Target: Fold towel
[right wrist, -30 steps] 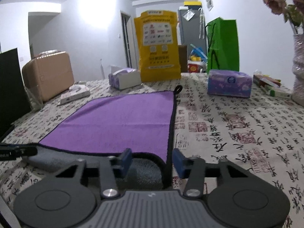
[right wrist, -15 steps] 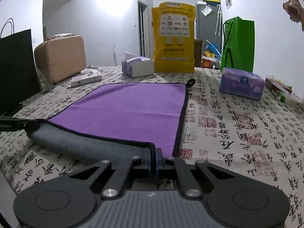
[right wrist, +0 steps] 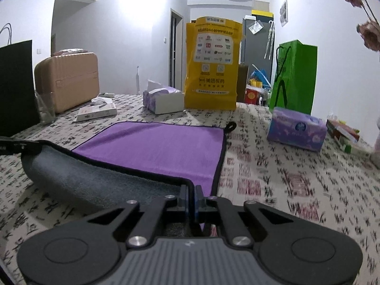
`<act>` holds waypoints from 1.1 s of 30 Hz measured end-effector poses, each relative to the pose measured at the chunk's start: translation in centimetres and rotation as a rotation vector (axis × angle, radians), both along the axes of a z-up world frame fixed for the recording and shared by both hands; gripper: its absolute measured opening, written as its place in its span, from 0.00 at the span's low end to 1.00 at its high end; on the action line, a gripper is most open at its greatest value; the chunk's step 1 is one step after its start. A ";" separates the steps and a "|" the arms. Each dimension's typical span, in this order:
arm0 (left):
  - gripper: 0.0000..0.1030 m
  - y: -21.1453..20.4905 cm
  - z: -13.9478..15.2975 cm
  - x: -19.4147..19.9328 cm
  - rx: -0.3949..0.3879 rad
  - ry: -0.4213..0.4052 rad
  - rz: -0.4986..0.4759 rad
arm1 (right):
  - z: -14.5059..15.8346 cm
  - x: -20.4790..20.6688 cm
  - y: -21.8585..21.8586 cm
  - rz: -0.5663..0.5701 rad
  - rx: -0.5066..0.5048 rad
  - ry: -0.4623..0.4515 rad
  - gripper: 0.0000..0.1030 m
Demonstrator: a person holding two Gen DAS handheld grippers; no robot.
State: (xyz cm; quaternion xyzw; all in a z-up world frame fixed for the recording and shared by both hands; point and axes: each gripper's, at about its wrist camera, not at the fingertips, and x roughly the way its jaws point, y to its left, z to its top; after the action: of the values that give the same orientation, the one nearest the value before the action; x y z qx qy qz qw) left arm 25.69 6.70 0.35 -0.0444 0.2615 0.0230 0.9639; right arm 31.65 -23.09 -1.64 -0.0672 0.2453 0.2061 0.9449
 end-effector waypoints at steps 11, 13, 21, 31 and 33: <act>0.06 0.7 1.4 5.7 0.045 -0.013 -0.008 | 1.6 5.1 1.7 0.012 -0.050 -0.048 0.04; 0.06 0.9 1.7 6.8 0.049 -0.020 -0.010 | 1.9 6.2 1.8 0.015 -0.054 -0.049 0.04; 0.06 1.9 2.1 11.5 0.051 0.001 -0.012 | 2.3 10.9 2.3 0.027 -0.031 -0.015 0.04; 0.06 3.6 1.5 17.2 0.012 0.058 0.001 | 2.5 16.9 3.6 0.042 -0.026 0.007 0.04; 0.06 4.1 1.2 18.4 0.001 0.076 0.005 | 2.3 18.2 4.0 0.045 -0.025 0.018 0.04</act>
State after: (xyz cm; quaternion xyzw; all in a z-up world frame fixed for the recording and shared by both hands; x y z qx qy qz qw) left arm 44.14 10.83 1.54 -0.0436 0.2977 0.0274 0.9533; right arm 49.82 -19.06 0.69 -0.0829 0.2548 0.2249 0.9368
